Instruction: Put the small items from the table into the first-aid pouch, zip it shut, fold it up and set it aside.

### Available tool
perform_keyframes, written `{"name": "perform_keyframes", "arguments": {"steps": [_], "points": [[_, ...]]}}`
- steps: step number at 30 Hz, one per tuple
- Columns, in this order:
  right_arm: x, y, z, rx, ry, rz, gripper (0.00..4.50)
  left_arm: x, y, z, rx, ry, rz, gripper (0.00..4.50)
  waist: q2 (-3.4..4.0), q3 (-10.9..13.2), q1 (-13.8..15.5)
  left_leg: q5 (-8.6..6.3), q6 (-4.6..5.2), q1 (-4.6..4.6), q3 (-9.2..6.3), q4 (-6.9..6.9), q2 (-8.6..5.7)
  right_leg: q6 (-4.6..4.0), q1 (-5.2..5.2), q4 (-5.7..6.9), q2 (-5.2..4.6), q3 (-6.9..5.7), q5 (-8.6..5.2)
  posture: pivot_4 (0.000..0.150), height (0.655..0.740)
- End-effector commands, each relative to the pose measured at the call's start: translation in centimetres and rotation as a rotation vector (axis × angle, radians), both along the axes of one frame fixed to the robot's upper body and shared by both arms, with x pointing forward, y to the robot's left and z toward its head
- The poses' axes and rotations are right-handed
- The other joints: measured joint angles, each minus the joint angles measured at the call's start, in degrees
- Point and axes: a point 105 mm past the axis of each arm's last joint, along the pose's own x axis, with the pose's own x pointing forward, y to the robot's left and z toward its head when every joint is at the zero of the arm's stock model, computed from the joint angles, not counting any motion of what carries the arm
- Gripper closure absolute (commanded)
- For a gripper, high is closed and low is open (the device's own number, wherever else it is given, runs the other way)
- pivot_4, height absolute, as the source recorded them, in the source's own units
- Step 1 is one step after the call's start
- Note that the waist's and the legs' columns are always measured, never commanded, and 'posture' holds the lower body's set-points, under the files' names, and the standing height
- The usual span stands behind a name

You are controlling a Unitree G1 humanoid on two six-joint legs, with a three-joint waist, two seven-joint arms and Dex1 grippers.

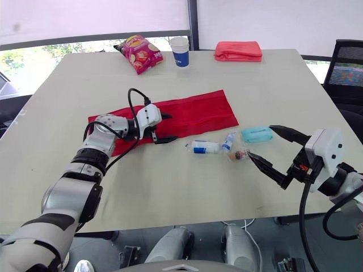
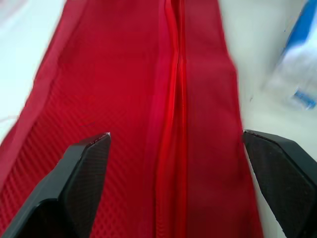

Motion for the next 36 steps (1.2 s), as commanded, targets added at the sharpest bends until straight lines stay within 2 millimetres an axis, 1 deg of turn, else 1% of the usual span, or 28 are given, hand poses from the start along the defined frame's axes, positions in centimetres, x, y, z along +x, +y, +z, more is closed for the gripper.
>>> {"name": "perform_keyframes", "arguments": {"steps": [1, 2, 4, 5, 6, 7, 9, 10, 12, 14, 16, 19, 23, 28, 36], "points": [[-0.2, 0.5, 0.9, -0.005, -0.045, 0.016, 0.00, 1.4, -0.2, -0.3, 0.008, -0.028, 0.094, 0.51, 0.00, 0.00, 0.43, 0.00, 0.01, 0.02, -0.03, 0.03, -0.04, 0.06, 0.05, 0.00, 0.01, -0.03, 0.04, 0.150, 0.7395], [-0.2, 0.5, 0.9, -0.006, -0.045, 0.016, 0.00, 1.4, -0.4, -0.3, 0.018, -0.036, 0.085, 0.73, -0.01, -0.01, 0.44, 0.00, 0.01, 0.00, -0.04, 0.05, -0.05, 0.16, 0.04, -0.01, 0.00, -0.03, 0.10, 0.150, 0.7395], [-0.2, 0.4, 0.9, -0.008, -0.046, 0.013, 0.00, 1.5, -1.1, -0.1, -0.019, -0.016, 0.077, 1.74, -0.01, -0.01, 0.31, 0.00, 0.01, 0.01, 0.00, 0.08, -0.04, 0.20, 0.05, 0.00, -0.01, 0.00, 0.12, 0.150, 0.7395], [-0.2, 0.4, 0.9, -0.010, -0.047, 0.012, 0.00, 1.4, -1.4, 0.0, -0.038, -0.002, 0.071, 2.14, -0.01, -0.01, 0.28, 0.00, 0.01, 0.01, 0.01, 0.08, -0.04, 0.20, 0.05, 0.00, -0.01, 0.00, 0.12, 0.150, 0.7395], [-0.2, 0.3, 0.9, -0.014, -0.047, 0.009, 0.00, 1.3, -1.6, -0.1, -0.043, 0.016, 0.058, 2.75, -0.01, -0.01, 0.22, 0.00, 0.01, 0.00, 0.01, 0.08, -0.03, 0.20, 0.05, 0.00, 0.01, -0.01, 0.12, 0.150, 0.7395], [-0.2, 0.3, 0.8, -0.019, -0.048, 0.007, 0.00, 1.2, -1.8, -0.3, -0.041, 0.030, 0.047, 3.15, -0.01, -0.01, 0.15, 0.00, 0.01, 0.00, 0.01, 0.08, -0.03, 0.20, 0.05, 0.00, 0.01, -0.01, 0.12, 0.150, 0.7395], [-0.2, 0.2, 0.8, -0.022, -0.050, 0.004, 0.00, 0.7, -1.9, -0.9, -0.024, 0.074, 0.021, 4.14, -0.01, -0.01, 0.11, 0.00, 0.02, -0.02, 0.01, 0.08, -0.04, 0.20, 0.04, 0.00, 0.02, -0.01, 0.12, 0.150, 0.7395], [-0.2, 0.2, 0.8, -0.021, -0.050, 0.003, 0.00, 0.4, -1.7, -1.3, -0.002, 0.091, 0.004, 4.44, -0.01, -0.01, 0.09, 0.00, 0.02, -0.02, 0.01, 0.08, -0.04, 0.20, 0.04, 0.00, 0.02, 0.00, 0.12, 0.150, 0.7395], [-0.2, 0.2, 0.8, -0.020, -0.052, 0.002, 0.00, -0.3, -1.5, -2.0, 0.044, 0.118, -0.042, 4.44, -0.01, -0.01, 0.05, 0.00, 0.02, -0.01, 0.03, 0.08, -0.04, 0.20, 0.04, 0.00, 0.03, 0.01, 0.12, 0.150, 0.7395], [-0.2, 0.1, 0.8, -0.021, -0.053, 0.000, 0.00, -0.7, -1.4, -2.2, 0.058, 0.128, -0.072, 4.44, -0.01, -0.01, 0.03, 0.00, 0.03, 0.00, 0.06, 0.08, -0.04, 0.20, 0.04, 0.00, 0.03, 0.04, 0.12, 0.150, 0.7395], [-0.1, 0.1, 0.8, -0.022, -0.054, -0.001, 0.00, -0.8, -1.4, -2.1, 0.055, 0.132, -0.079, 4.44, -0.01, -0.01, 0.01, -0.01, 0.04, 0.02, 0.09, 0.08, -0.03, 0.20, 0.04, -0.01, 0.02, 0.06, 0.12, 0.150, 0.7395], [0.0, 0.0, 0.9, -0.026, -0.053, 0.002, 0.00, -1.6, -1.5, -1.7, 0.039, 0.150, -0.161, 4.44, -0.01, -0.01, -0.01, -0.03, 0.08, 0.01, 0.12, 0.08, -0.03, 0.20, 0.03, -0.01, 0.02, 0.08, 0.12, 0.150, 0.7395], [0.0, 0.0, 0.9, -0.030, -0.049, 0.012, 0.00, -3.5, -1.1, -1.4, 0.049, 0.198, -0.299, 4.44, 0.00, -0.01, -0.07, -0.05, 0.11, 0.00, 0.16, 0.08, -0.03, 0.19, 0.02, -0.04, 0.01, 0.11, 0.12, 0.150, 0.7395], [-0.3, 0.0, 0.4, -0.048, -0.018, 0.036, 0.00, -5.8, -0.2, -1.8, 0.091, 0.247, -0.424, 4.44, 0.00, -0.01, -0.07, -0.09, 0.18, 0.00, 0.26, 0.08, -0.02, 0.18, 0.01, -0.06, 0.00, 0.20, 0.12, 0.150, 0.7395], [-1.0, 0.0, -0.1, -0.066, 0.012, 0.069, 0.00, -6.9, 0.4, -2.0, 0.120, 0.239, -0.438, 4.44, 0.01, -0.01, -0.05, -0.11, 0.20, 0.03, 0.31, 0.08, 0.02, 0.18, 0.00, -0.06, -0.01, 0.28, 0.12, 0.150, 0.7395]]}}
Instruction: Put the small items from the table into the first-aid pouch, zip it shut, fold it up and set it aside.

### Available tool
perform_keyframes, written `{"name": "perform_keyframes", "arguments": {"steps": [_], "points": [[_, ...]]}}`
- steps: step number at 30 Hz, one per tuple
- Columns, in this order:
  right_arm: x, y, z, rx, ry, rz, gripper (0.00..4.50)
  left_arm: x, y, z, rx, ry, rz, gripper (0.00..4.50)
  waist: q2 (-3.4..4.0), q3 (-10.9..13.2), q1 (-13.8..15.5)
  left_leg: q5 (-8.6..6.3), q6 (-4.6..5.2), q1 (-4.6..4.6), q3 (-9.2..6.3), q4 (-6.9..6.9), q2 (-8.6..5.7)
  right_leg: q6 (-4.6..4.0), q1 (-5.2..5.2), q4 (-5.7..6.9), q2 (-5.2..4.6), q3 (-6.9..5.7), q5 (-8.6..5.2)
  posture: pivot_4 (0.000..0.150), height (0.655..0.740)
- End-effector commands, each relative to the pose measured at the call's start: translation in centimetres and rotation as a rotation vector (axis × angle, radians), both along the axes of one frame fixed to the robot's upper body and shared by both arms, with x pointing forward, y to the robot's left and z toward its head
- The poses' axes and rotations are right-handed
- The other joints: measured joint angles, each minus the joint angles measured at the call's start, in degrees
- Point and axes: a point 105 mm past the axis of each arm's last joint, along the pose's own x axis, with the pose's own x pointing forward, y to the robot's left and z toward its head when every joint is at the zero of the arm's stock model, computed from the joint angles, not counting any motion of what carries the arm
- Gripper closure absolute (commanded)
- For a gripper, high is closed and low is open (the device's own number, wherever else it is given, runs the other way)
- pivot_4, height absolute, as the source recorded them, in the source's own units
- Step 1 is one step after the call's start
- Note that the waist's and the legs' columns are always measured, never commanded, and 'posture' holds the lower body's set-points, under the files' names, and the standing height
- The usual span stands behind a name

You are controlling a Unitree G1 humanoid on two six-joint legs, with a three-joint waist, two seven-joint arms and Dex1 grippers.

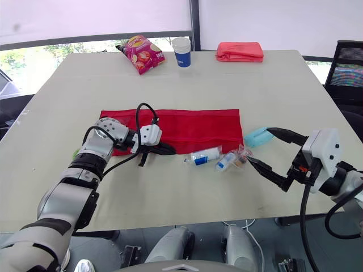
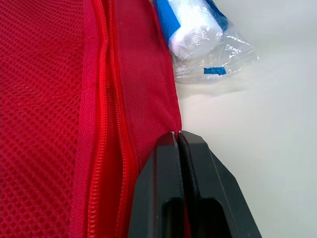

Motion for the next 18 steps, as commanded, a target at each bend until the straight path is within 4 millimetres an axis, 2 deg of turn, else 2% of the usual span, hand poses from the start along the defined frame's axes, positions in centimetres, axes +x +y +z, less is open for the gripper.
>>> {"name": "perform_keyframes", "arguments": {"steps": [1, 10, 18], "points": [[-0.7, -0.2, 0.6, -0.015, -0.026, 0.020, 0.00, -1.1, 0.2, -0.3, 0.034, 0.034, -0.050, 4.44, 0.00, 0.00, 0.08, 0.00, 0.00, 0.00, -0.01, 0.00, 0.01, 0.00, 0.00, 0.00, 0.00, -0.01, 0.00, 0.150, 0.7395], [-1.2, -0.1, 0.3, -0.023, -0.004, 0.048, 0.00, -2.3, -0.7, -0.4, 0.016, 0.054, -0.075, 4.44, 0.01, 0.00, 0.09, -0.01, 0.01, 0.00, 0.01, 0.00, 0.00, 0.00, 0.00, 0.00, 0.01, -0.01, 0.00, 0.150, 0.7395], [-1.6, -0.2, 0.3, -0.028, 0.001, 0.060, 0.00, -0.6, -1.0, 0.2, -0.030, -0.017, 0.030, 4.44, 0.01, -0.01, 0.25, 0.00, 0.01, 0.01, -0.01, 0.04, 0.00, 0.00, 0.02, 0.01, -0.01, 0.05, 0.01, 0.150, 0.7395]]}}
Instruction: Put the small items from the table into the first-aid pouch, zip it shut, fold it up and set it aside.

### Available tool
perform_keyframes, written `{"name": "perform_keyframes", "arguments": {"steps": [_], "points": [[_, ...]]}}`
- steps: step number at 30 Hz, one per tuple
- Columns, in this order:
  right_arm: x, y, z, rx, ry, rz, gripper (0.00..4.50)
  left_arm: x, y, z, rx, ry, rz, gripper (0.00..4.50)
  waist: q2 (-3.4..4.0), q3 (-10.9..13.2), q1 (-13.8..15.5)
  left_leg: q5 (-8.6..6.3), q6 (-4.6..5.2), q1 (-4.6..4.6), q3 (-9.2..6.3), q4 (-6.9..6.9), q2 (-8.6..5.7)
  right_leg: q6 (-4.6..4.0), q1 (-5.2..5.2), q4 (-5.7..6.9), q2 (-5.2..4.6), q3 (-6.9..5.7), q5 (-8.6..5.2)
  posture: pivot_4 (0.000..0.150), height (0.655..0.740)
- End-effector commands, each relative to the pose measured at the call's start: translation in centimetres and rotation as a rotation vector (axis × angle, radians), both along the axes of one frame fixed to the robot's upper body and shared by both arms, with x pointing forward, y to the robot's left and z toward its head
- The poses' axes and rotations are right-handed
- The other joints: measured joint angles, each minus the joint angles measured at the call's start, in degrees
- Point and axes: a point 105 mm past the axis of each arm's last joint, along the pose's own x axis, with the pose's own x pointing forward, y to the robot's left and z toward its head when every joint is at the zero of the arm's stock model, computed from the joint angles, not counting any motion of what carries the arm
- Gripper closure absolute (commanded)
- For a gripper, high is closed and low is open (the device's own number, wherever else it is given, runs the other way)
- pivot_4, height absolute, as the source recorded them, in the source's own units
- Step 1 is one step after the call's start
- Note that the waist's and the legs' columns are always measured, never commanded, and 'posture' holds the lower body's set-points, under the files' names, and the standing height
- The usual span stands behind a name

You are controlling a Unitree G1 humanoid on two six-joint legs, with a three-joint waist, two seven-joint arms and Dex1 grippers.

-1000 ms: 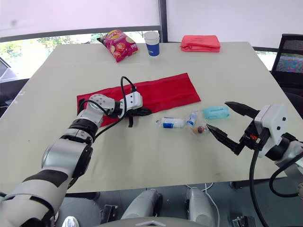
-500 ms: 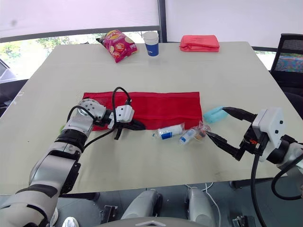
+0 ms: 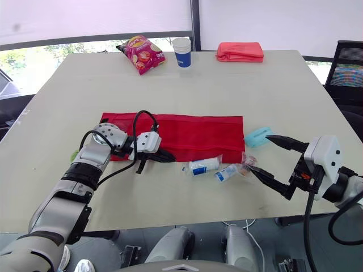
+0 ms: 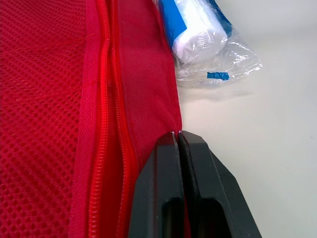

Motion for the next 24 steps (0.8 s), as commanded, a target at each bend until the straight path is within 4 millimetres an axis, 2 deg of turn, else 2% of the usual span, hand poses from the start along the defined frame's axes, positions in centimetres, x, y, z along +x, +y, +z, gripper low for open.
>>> {"name": "perform_keyframes", "arguments": {"steps": [1, 2, 3, 4, 5, 6, 8, 12, 15, 20, 24], "points": [[-0.5, -0.1, 1.2, -0.021, -0.053, 0.014, 0.00, 1.0, -0.3, 1.0, -0.041, -0.034, 0.054, 4.44, 0.00, 0.00, 0.02, 0.00, 0.00, 0.00, 0.00, 0.01, 0.00, 0.00, 0.00, 0.00, 0.00, 0.00, 0.00, 0.150, 0.7395], [-0.5, -0.2, 1.2, -0.024, -0.054, 0.009, 0.00, 1.2, -0.5, 1.2, -0.058, -0.038, 0.065, 3.86, 0.00, 0.00, 0.02, 0.00, 0.00, 0.00, 0.01, 0.03, 0.00, -0.01, 0.01, 0.01, 0.00, -0.01, 0.01, 0.150, 0.7395], [-0.4, -0.5, 1.2, -0.024, -0.055, 0.002, 0.00, 1.5, -0.7, 1.6, -0.085, -0.046, 0.084, 3.82, 0.00, 0.00, 0.02, 0.00, 0.00, 0.00, 0.00, 0.04, -0.01, -0.01, 0.01, 0.01, 0.00, -0.03, 0.01, 0.150, 0.7395], [-0.3, -0.7, 1.2, -0.026, -0.056, -0.004, 0.00, 1.6, -0.8, 1.8, -0.102, -0.051, 0.095, 3.49, 0.00, 0.00, 0.02, 0.00, 0.00, -0.01, 0.00, 0.04, -0.01, -0.01, 0.01, 0.01, 0.01, -0.05, 0.02, 0.150, 0.7395], [-0.3, -0.8, 1.2, -0.030, -0.055, -0.008, 0.00, 1.6, -0.9, 2.1, -0.121, -0.042, 0.097, 2.84, 0.00, 0.00, -0.02, 0.00, 0.00, -0.02, 0.00, 0.04, 0.00, -0.01, 0.00, 0.01, 0.01, -0.06, 0.02, 0.150, 0.7395], [-0.3, -0.9, 1.2, -0.033, -0.054, -0.010, 0.00, 1.6, -1.0, 2.3, -0.136, -0.037, 0.098, 2.52, 0.00, 0.00, -0.05, 0.00, 0.00, -0.03, 0.00, 0.04, -0.01, -0.01, 0.00, 0.00, 0.01, -0.08, 0.01, 0.150, 0.7395], [-0.3, -0.9, 1.2, -0.037, -0.053, -0.010, 0.00, 1.4, -0.9, 3.0, -0.169, -0.015, 0.101, 1.47, -0.01, 0.01, -0.13, 0.00, 0.01, -0.04, 0.00, 0.04, 0.00, -0.01, -0.01, 0.00, 0.02, -0.09, 0.01, 0.150, 0.7395], [-0.4, -0.9, 1.2, -0.040, -0.051, -0.019, 0.00, 0.6, -0.2, 5.2, -0.266, 0.069, 0.097, 0.04, 0.00, 0.02, -0.17, -0.01, 0.01, -0.04, 0.01, 0.04, 0.01, -0.02, -0.02, 0.00, 0.02, -0.08, 0.01, 0.150, 0.7395], [-0.3, -0.6, 1.1, -0.035, -0.051, -0.019, 0.00, 1.6, 1.0, 6.4, -0.303, 0.056, 0.151, 0.04, 0.01, 0.02, -0.18, 0.00, 0.00, 0.00, 0.02, 0.04, 0.03, -0.02, -0.02, 0.01, 0.03, -0.08, 0.01, 0.150, 0.7395], [-0.2, -0.4, 1.2, -0.030, -0.056, -0.020, 0.00, 4.1, 2.0, 7.0, -0.281, -0.084, 0.238, 0.04, 0.00, 0.02, 0.00, 0.00, -0.01, -0.02, 0.01, 0.04, -0.01, -0.02, 0.00, 0.00, 0.02, -0.11, 0.02, 0.150, 0.7395], [-0.2, -0.2, 1.2, -0.028, -0.063, -0.028, 0.00, 4.1, 2.8, 5.1, -0.130, -0.155, 0.190, 0.04, 0.00, 0.02, -0.09, -0.01, 0.00, -0.05, 0.04, 0.04, -0.02, -0.02, -0.02, -0.05, -0.01, -0.08, 0.02, 0.150, 0.7395]]}}
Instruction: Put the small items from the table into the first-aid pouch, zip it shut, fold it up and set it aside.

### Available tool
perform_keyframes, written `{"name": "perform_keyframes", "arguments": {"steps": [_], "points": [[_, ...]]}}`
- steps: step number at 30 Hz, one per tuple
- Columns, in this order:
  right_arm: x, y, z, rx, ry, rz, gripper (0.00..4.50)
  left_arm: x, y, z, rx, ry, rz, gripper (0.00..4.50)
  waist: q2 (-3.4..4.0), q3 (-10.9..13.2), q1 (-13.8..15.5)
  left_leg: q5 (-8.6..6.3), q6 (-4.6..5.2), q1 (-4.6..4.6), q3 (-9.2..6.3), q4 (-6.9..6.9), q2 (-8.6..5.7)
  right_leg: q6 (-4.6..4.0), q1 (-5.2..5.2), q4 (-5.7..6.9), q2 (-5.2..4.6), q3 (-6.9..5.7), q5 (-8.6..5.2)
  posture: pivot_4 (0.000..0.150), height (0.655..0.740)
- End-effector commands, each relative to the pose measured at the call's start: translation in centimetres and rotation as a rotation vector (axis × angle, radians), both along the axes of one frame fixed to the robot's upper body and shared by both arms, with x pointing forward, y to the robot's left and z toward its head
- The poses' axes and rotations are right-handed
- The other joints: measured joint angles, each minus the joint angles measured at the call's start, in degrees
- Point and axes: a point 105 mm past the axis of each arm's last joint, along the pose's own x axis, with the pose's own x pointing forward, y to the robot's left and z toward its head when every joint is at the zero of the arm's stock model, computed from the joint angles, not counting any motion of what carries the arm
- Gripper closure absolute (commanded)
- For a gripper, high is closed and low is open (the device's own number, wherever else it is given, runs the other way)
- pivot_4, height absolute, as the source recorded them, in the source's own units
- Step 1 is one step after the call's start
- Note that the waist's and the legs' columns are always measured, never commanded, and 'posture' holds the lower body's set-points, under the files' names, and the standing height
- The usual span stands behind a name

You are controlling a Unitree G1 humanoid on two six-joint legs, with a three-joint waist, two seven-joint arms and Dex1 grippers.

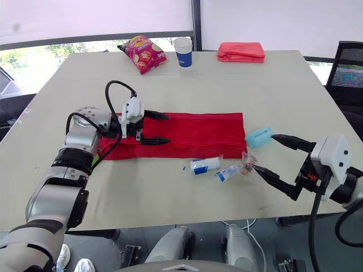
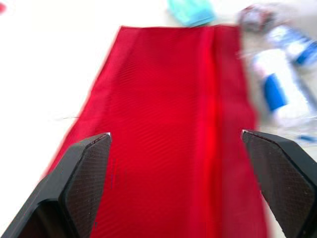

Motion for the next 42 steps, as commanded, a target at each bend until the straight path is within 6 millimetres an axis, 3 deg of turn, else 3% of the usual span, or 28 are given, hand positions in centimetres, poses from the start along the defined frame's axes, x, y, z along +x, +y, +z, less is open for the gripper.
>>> {"name": "perform_keyframes", "arguments": {"steps": [1, 6, 12, 33, 39, 42], "points": [[-0.4, 0.5, 0.7, -0.004, -0.040, 0.010, 0.00, -0.2, 0.7, -0.8, 0.133, -0.080, -0.048, 0.04, 0.00, 0.00, -0.09, 0.00, 0.01, -0.01, 0.01, -0.01, 0.00, 0.00, -0.02, -0.01, 0.00, 0.04, 0.00, 0.150, 0.7395], [-0.5, 0.7, 0.6, 0.002, -0.042, -0.002, 0.00, -0.3, 0.3, -1.0, 0.124, -0.072, -0.070, 0.04, -0.01, 0.01, -0.05, -0.01, 0.02, -0.05, -0.01, -0.01, 0.02, 0.00, -0.03, -0.01, -0.01, 0.12, 0.00, 0.150, 0.7395], [-0.6, 0.8, 0.6, 0.005, -0.046, -0.008, 0.00, -0.2, 1.5, -2.0, 0.188, -0.090, -0.017, 0.04, -0.01, 0.01, -0.16, -0.01, 0.03, -0.02, 0.00, -0.01, 0.02, 0.00, -0.03, 0.02, 0.03, 0.03, 0.00, 0.150, 0.7395], [-0.3, 0.9, 0.5, 0.010, -0.055, -0.011, 0.00, -0.4, 3.8, -1.2, 0.140, -0.162, 0.111, 0.04, -0.01, 0.01, -0.08, -0.01, 0.03, 0.00, 0.01, -0.01, 0.03, 0.00, -0.03, 0.03, 0.01, 0.09, 0.01, 0.150, 0.7395], [-0.3, 0.9, 0.6, 0.008, -0.060, -0.011, 0.00, -0.8, 3.9, -1.8, 0.162, -0.150, 0.102, 2.48, -0.01, 0.01, -0.09, -0.02, 0.03, 0.00, 0.02, -0.01, 0.03, 0.00, -0.03, 0.03, 0.01, 0.09, 0.01, 0.150, 0.7395], [-0.3, 0.9, 0.6, 0.007, -0.060, -0.011, 0.00, -0.9, 3.6, -1.5, 0.114, -0.116, 0.105, 4.01, -0.01, 0.01, -0.09, -0.01, 0.03, 0.01, 0.02, -0.01, 0.03, 0.00, -0.03, 0.04, 0.01, 0.08, 0.01, 0.150, 0.7395]]}}
